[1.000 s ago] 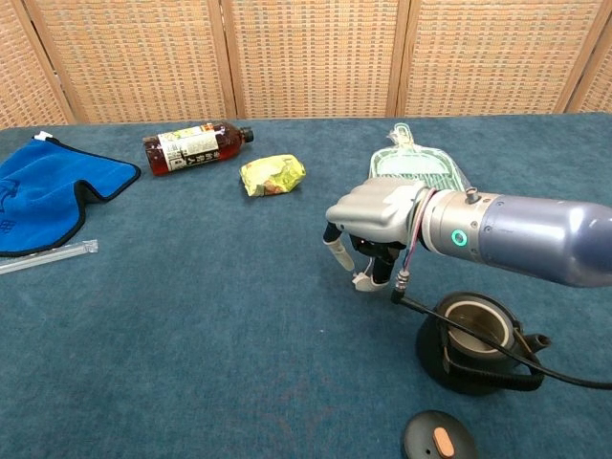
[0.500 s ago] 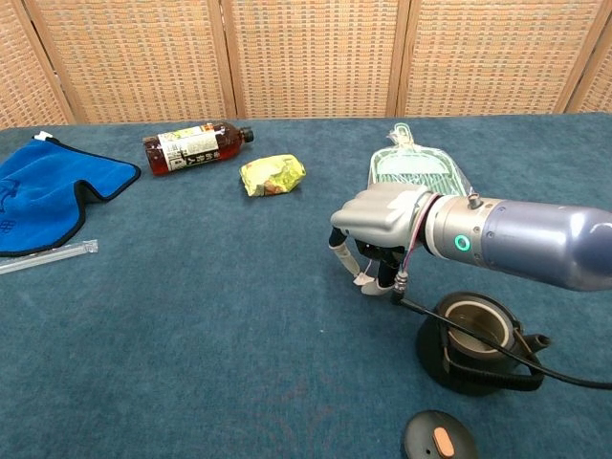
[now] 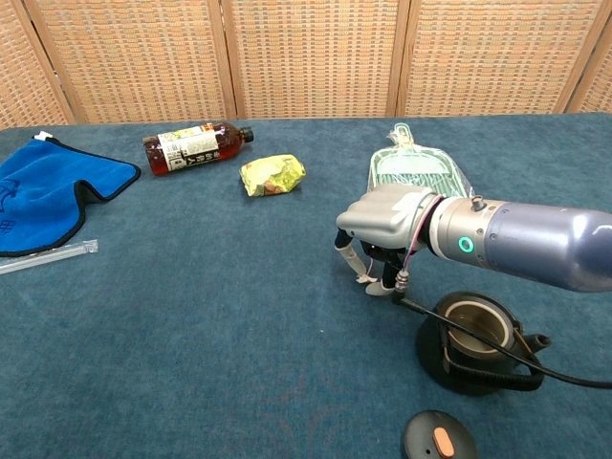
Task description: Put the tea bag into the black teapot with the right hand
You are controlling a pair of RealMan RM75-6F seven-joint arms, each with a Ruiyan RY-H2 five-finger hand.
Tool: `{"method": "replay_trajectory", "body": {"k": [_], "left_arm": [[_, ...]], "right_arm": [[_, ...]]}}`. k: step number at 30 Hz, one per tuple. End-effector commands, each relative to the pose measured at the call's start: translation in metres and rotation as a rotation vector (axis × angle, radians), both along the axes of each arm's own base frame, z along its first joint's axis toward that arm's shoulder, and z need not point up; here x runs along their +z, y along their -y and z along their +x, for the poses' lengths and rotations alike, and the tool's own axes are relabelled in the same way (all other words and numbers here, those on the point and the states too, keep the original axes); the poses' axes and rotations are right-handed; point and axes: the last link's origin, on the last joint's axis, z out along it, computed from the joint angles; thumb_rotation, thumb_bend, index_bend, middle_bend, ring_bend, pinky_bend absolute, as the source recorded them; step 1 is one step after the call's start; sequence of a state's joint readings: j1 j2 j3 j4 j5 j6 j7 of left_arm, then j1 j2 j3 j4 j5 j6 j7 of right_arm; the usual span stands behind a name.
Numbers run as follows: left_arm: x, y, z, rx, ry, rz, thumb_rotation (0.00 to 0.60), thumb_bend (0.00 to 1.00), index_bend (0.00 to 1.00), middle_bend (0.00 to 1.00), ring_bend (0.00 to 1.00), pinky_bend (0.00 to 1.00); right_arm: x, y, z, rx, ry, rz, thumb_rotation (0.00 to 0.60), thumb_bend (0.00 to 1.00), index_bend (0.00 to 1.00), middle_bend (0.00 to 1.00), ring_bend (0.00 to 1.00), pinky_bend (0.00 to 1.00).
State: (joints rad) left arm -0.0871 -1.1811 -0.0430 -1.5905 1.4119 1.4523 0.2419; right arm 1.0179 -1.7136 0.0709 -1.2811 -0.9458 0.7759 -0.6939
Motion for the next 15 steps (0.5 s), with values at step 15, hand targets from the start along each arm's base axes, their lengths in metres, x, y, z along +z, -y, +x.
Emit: {"method": "replay_trajectory", "body": {"k": [15], "left_arm": [[-0.0005, 0.0003, -0.0017, 0.003, 0.002, 0.0, 0.6, 0.35, 0.0, 0.0, 0.0, 0.0]], "right_arm": [[-0.0014, 0.0008, -0.0009, 0.002, -0.007, -0.001, 0.513, 0.56, 0.58, 0.95, 0.96, 0.97]]}}
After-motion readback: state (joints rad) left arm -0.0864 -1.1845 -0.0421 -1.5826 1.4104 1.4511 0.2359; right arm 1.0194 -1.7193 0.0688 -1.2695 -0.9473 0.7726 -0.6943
